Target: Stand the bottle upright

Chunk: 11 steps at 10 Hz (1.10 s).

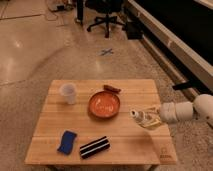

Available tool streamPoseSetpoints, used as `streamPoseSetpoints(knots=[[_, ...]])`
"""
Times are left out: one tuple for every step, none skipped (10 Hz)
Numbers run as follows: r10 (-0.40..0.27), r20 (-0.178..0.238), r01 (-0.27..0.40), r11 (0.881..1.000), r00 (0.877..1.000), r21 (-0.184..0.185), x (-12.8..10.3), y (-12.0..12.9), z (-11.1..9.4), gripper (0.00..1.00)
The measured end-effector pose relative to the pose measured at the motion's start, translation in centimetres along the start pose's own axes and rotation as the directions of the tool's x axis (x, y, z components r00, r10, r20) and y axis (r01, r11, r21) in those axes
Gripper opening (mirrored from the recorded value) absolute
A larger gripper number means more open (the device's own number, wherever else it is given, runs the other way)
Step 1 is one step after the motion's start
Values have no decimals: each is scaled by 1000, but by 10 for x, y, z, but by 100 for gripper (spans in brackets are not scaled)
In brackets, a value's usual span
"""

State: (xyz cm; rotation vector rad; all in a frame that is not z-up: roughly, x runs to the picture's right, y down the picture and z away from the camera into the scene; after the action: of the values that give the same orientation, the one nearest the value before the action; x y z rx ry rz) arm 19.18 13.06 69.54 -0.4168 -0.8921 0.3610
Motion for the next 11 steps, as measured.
streamPoseSetpoints(knots=[[0,0,0,1000,1000,0,0,0,0,5],[0,0,0,1000,1000,0,0,0,0,5],[0,0,0,1000,1000,0,0,0,0,5],[0,0,0,1000,1000,0,0,0,0,5],[0,0,0,1000,1000,0,0,0,-1,5],[1,3,-1,1000,1000,1,0,0,-1,5],[6,24,-6,1000,1000,7,-3,-1,-1,5],[11,68,-13,1000,998,24,-8,-5,0,5],[14,122,-20,999,992,47,-13,-10,0,5],[16,169,-27,998,986,64,-15,-14,0,5],[17,210,-34,996,978,78,-15,-17,1,5]])
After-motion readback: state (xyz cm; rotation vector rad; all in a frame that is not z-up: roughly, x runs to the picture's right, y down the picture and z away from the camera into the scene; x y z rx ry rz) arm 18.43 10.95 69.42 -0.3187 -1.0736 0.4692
